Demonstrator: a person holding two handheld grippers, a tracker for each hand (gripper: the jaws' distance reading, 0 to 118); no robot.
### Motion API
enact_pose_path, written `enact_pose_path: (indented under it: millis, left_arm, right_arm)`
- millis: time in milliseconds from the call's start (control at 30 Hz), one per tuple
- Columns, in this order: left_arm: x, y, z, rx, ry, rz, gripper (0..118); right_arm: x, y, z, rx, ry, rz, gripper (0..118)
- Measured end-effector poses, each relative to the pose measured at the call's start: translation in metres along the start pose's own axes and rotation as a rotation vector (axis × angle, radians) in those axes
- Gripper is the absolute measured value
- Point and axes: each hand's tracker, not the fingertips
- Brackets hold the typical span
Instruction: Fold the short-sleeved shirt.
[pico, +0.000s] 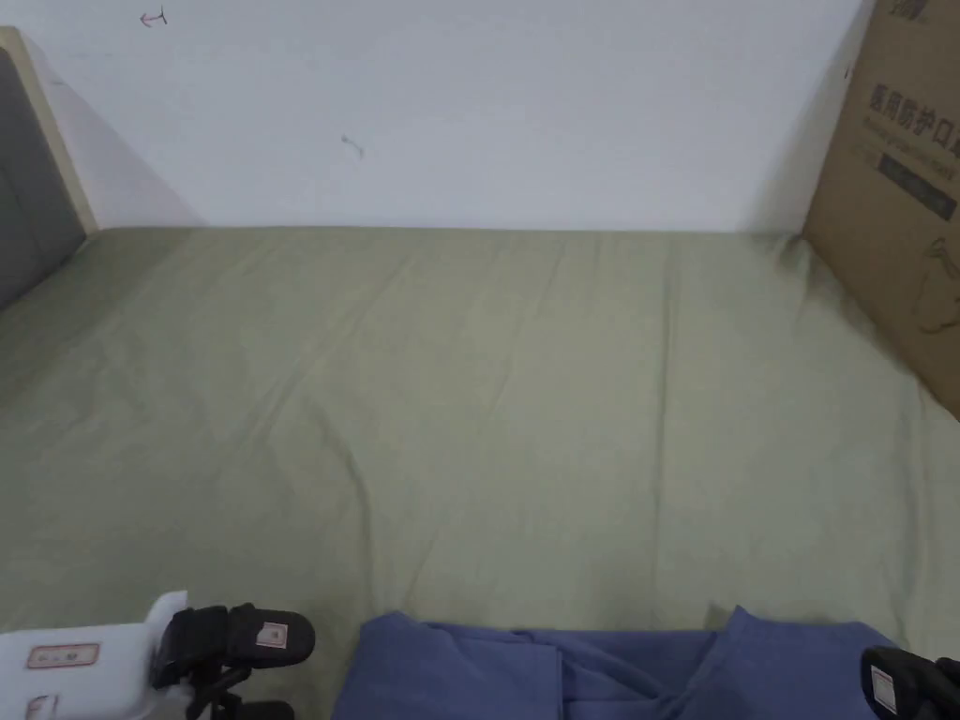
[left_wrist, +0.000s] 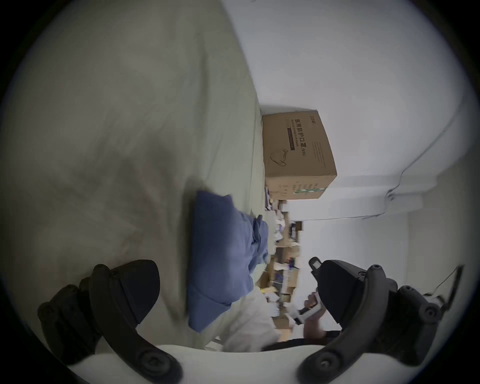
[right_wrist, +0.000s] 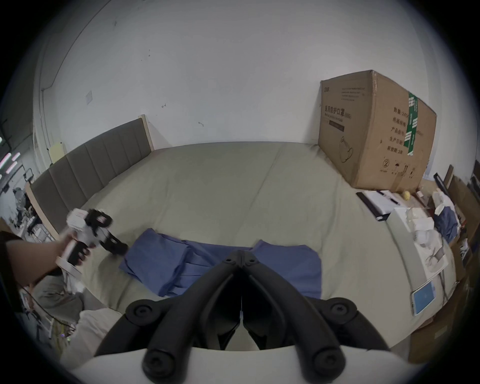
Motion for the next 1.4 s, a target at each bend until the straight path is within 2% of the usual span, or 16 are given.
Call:
enact_pose_path:
  millis: [167,300,333,367,400,433,500,567,700,800,867,1033,1267,1300,1333,1400]
  left_arm:
    - [-0.027,0.020,-0.055,-0.115,-0.215,-0.017,118]
    - [-0.009,0.010,-0.099,-0.113,-0.080,-0.138,116]
    - [-0.006,0.008,-0.098,-0.092,-0.071,-0.153,106]
    - [-0.026,0.019,-0.083,-0.058,-0.013,-0.131,40]
    - [-0.030,0.019,-0.089,-0.033,0.131,-0.122,11]
    - [-0.034,0.017,-0.088,-0.015,0.237,-0.109,10]
    - [-0.023,0.009,-0.083,-0.006,0.124,-0.115,11]
    - [0.005,0.001,-0.077,0.033,0.293,-0.245,11]
    - [0.055,-0.021,-0.054,0.104,0.619,-0.253,11]
    - [0.100,-0.047,-0.062,0.188,0.980,-0.443,11]
    - [0.123,-0.064,-0.085,0.233,1.131,-0.535,11]
    - [0.154,-0.084,-0.162,0.131,1.072,-0.609,11]
    - [0.148,-0.082,-0.308,-0.041,0.901,-0.515,13]
    - [0.144,-0.078,-0.319,-0.063,0.848,-0.464,20]
    - [0.140,-0.077,-0.326,-0.087,0.801,-0.434,36]
    - [0.136,-0.072,-0.333,-0.098,0.665,-0.382,100]
  right_arm:
    - [-0.019,0.004,-0.015,-0.039,0.041,0.003,0]
    - [-0.027,0.004,-0.023,-0.050,0.037,0.044,0]
    - [-0.026,0.003,-0.022,-0.049,0.038,0.045,0]
    - [-0.026,0.003,-0.021,-0.048,0.043,0.044,0]
    - [-0.025,0.002,-0.020,-0.048,0.048,0.041,0]
    - [-0.024,0.001,-0.019,-0.048,0.051,0.038,0]
    - [-0.021,0.000,-0.016,-0.056,0.055,0.036,0]
    - [-0.016,-0.001,-0.012,-0.058,0.058,0.034,0]
    - [-0.002,-0.003,-0.001,-0.034,0.057,0.020,0]
    - [0.010,-0.007,0.009,-0.007,0.044,-0.012,0]
    - [0.021,-0.011,0.016,0.000,0.046,-0.047,0]
    - [0.046,-0.021,0.032,0.009,0.027,-0.111,0]
    - [0.080,-0.033,0.057,0.040,-0.015,-0.190,0]
    - [0.084,-0.035,0.057,0.038,-0.025,-0.194,0]
    - [0.087,-0.037,0.058,0.035,-0.031,-0.199,0]
    - [0.093,-0.039,0.057,0.023,-0.039,-0.220,0]
